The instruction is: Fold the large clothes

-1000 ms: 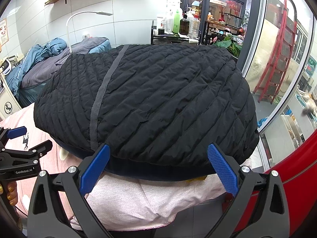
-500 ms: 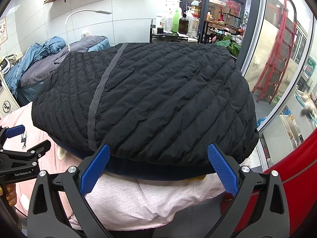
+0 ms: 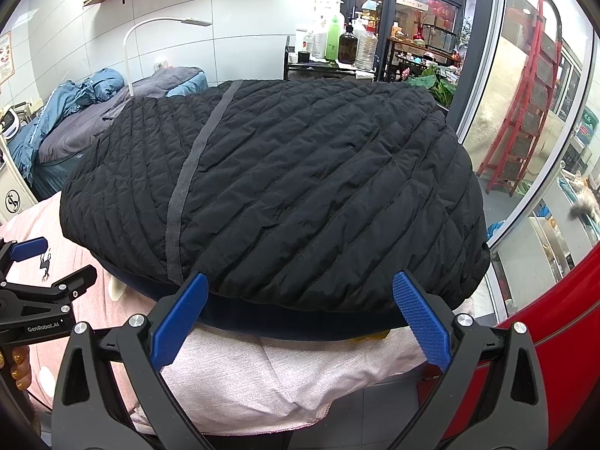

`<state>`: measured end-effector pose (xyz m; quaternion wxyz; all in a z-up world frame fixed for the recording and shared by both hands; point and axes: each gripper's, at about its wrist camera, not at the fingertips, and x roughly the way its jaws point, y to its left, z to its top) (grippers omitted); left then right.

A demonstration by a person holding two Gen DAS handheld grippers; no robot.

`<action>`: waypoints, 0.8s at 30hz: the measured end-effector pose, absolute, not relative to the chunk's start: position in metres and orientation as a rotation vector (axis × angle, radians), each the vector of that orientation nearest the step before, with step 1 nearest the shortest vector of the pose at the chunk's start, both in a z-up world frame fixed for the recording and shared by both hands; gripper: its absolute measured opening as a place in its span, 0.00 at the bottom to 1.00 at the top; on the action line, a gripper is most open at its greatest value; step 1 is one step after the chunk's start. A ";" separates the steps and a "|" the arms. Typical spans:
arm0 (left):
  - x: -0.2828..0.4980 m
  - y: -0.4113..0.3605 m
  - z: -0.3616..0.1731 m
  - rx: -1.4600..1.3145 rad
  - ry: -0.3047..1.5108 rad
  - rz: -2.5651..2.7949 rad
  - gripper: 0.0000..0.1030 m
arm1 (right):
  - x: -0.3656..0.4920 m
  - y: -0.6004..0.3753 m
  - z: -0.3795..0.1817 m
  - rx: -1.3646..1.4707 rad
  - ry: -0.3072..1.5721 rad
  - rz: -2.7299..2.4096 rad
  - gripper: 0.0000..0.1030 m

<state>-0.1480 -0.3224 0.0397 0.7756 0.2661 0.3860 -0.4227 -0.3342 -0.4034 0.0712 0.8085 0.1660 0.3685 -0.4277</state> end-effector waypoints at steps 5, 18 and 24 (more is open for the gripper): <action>-0.148 -0.322 0.039 0.577 0.836 -0.917 0.94 | -0.334 -0.403 0.071 0.354 0.788 -0.914 0.95; -0.148 -0.321 0.038 0.584 0.834 -0.916 0.94 | -0.334 -0.403 0.071 0.357 0.789 -0.914 0.95; -0.148 -0.320 0.038 0.584 0.835 -0.915 0.94 | -0.334 -0.403 0.071 0.356 0.789 -0.915 0.95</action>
